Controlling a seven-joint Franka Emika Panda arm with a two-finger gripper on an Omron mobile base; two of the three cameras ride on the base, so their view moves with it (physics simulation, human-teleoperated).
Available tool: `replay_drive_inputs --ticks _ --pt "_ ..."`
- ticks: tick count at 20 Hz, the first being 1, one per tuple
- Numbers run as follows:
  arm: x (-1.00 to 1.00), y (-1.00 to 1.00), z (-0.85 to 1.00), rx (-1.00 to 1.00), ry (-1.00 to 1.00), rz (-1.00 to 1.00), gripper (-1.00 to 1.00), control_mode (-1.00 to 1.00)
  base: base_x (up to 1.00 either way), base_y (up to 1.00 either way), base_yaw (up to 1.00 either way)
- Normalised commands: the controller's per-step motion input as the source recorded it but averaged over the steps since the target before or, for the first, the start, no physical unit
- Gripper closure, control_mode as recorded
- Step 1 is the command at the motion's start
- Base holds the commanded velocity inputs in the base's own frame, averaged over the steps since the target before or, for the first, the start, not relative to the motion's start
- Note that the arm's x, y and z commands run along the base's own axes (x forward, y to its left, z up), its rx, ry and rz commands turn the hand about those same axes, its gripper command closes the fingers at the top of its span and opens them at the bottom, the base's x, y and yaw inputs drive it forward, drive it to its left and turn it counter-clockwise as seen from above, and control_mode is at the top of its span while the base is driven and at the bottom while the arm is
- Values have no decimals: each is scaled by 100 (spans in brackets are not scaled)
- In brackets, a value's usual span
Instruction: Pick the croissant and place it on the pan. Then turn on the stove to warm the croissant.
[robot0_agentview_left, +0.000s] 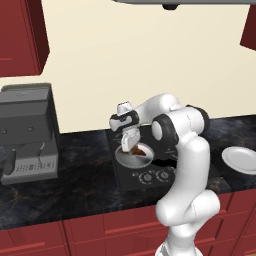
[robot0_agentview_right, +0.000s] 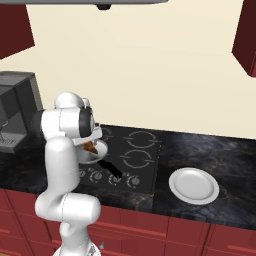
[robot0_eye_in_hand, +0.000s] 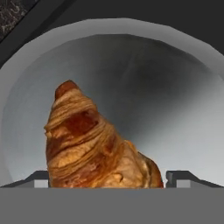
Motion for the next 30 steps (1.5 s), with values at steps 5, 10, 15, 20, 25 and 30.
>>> replay_drive_inputs --ticks 5,10,15,20,25,30 --pt "6 0 -1 -1 0 0 -100 -100 0 0 0" --pt "-4 0 -1 -2 -5 0 -100 -100 0 0 0" --pt "-38 -3 32 0 -23 0 -100 -100 0 0 0" --pt "-56 -5 34 0 -22 0 -100 -100 0 0 0" --pt "-70 0 35 0 -20 0 -100 -100 0 0 0" --pt "-59 0 51 0 -19 -4 -100 -100 0 0 0"
